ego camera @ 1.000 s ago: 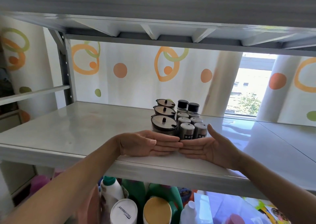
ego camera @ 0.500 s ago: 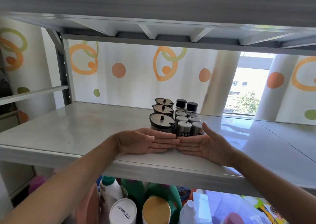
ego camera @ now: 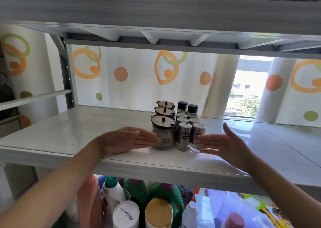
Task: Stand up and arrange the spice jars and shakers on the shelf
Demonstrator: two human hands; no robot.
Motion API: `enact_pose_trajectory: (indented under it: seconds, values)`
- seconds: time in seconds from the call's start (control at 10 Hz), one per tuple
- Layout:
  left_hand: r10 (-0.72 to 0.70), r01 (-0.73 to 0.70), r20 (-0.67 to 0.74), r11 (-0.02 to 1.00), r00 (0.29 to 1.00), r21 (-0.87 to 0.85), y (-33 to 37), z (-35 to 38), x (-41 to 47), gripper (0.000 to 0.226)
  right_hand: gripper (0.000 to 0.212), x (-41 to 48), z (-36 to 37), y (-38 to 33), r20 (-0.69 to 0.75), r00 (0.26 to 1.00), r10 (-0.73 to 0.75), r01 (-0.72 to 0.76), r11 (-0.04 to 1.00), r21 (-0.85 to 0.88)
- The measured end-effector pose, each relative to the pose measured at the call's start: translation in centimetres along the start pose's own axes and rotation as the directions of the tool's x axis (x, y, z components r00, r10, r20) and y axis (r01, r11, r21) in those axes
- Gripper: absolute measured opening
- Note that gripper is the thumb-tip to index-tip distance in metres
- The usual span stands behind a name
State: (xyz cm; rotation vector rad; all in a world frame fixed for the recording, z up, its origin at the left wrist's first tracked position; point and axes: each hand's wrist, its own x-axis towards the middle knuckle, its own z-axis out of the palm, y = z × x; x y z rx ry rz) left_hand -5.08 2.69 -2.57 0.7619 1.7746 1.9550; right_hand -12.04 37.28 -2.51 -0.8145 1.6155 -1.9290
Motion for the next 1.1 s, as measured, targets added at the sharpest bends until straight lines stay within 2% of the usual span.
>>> enact_pose_trajectory:
  seconds: [0.1, 0.2, 0.3, 0.4, 0.5, 0.6, 0.9, 1.0, 1.1]
  values:
    - [-0.015, -0.064, -0.542, 0.99, 0.84, -0.126, 0.6, -1.7, -1.5, 0.023, 0.077, 0.2, -2.3, 0.1, -0.42, 0.904, -0.079, 0.082, 0.997, -0.011]
    - [-0.025, -0.141, -0.824, 0.982, 0.566, -0.127, -0.1, -2.3, 0.5, 0.037, 0.071, 2.6, -2.6, 1.1, -0.604, 0.792, -0.082, 0.065, 0.997, -0.051]
    - [-0.003, -0.123, -0.846, 0.989, 0.534, -0.081, -0.8, -0.8, 3.8, 0.058, 0.074, 4.8, -0.2, 1.5, -0.594, 0.801, -0.079, 0.053, 0.997, -0.06]
    - [0.007, -0.081, -0.826, 0.996, 0.564, -0.048, -1.4, 0.9, 6.8, 0.067, 0.082, 6.4, 1.3, 1.7, -0.57, 0.821, -0.041, 0.033, 0.999, -0.024]
    - [-0.032, -0.111, -0.739, 0.983, 0.673, -0.144, -2.1, 1.5, 8.7, 0.076, 0.084, 7.1, 1.8, 1.8, -0.524, 0.851, -0.035, 0.051, 0.999, 0.016]
    - [-0.063, -0.105, -0.75, 0.979, 0.658, -0.175, -2.3, 1.4, 9.2, 0.078, 0.069, 7.2, 2.7, 1.6, -0.474, 0.88, -0.03, 0.083, 0.992, 0.09]
    - [-0.071, -0.02, -0.745, 0.994, 0.664, -0.112, -2.2, 1.3, 9.0, 0.076, 0.068, 7.6, 2.5, 2.1, -0.457, 0.889, -0.032, 0.06, 0.997, 0.046]
    - [-0.029, 0.113, -0.788, 0.992, 0.615, 0.051, -1.3, 1.2, 8.2, 0.074, 0.072, 7.0, 2.2, 1.9, -0.528, 0.849, -0.025, -0.011, 0.998, -0.065]
    - [0.122, 0.32, -0.884, 0.903, 0.45, 0.288, 1.3, 1.1, 7.3, 0.066, 0.057, 5.3, 1.8, -0.1, -0.649, 0.73, -0.214, -0.09, 0.911, -0.402]
